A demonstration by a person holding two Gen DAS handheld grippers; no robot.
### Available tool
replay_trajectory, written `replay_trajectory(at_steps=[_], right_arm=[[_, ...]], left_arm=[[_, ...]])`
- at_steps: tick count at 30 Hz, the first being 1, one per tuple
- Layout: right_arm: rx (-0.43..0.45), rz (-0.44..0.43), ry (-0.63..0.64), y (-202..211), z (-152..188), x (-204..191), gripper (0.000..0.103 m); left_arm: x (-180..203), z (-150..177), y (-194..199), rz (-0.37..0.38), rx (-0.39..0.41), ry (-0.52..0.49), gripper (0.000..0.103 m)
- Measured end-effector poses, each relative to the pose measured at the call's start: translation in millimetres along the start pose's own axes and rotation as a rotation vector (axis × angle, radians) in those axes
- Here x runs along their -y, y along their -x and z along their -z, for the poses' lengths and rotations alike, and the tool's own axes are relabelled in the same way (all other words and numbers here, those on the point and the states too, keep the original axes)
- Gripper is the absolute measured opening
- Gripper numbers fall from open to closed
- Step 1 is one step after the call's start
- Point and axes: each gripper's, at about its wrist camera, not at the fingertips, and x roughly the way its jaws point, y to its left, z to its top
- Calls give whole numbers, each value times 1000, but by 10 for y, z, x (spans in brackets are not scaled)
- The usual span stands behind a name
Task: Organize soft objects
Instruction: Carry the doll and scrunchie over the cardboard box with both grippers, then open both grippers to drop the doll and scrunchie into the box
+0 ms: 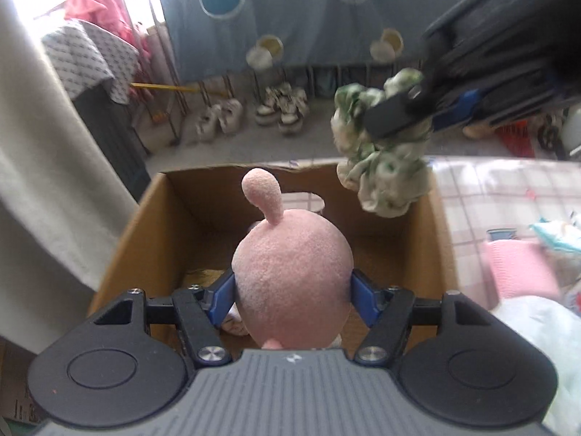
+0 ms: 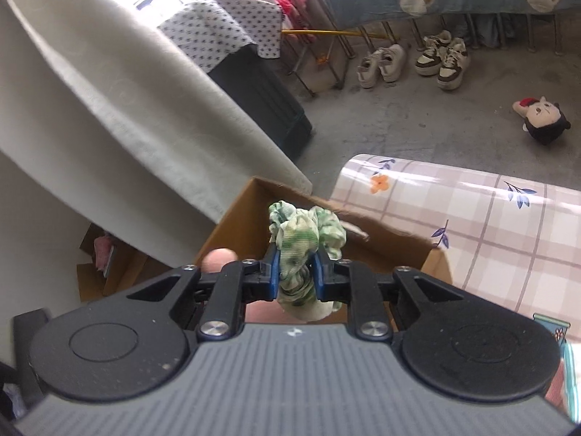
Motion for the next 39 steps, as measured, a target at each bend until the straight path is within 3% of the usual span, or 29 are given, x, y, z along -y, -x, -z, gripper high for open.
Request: replay_trajectory(at_steps=[6, 11, 18, 20, 25, 39], right_arm=[[21, -3, -31, -75, -84, 383, 17], [20, -22, -56, -81, -104, 579, 17], [-3, -52, -73, -112, -108, 592, 17], [-10, -55, -70, -125, -90, 549, 17], [-17, -43, -61, -118, -56, 469, 17], [-96, 59, -49, -425, 30, 391, 22]], left_arm=[[127, -128, -456, 0, -70, -47, 69], [104, -167, -676, 22, -108, 5, 74], [-70, -236, -696, 68, -119, 89, 76], [-135, -244, -678, 75, -109, 109, 83], [-254, -265, -598, 98, -94, 129, 85], [-383, -256, -490, -31, -133, 172, 85]])
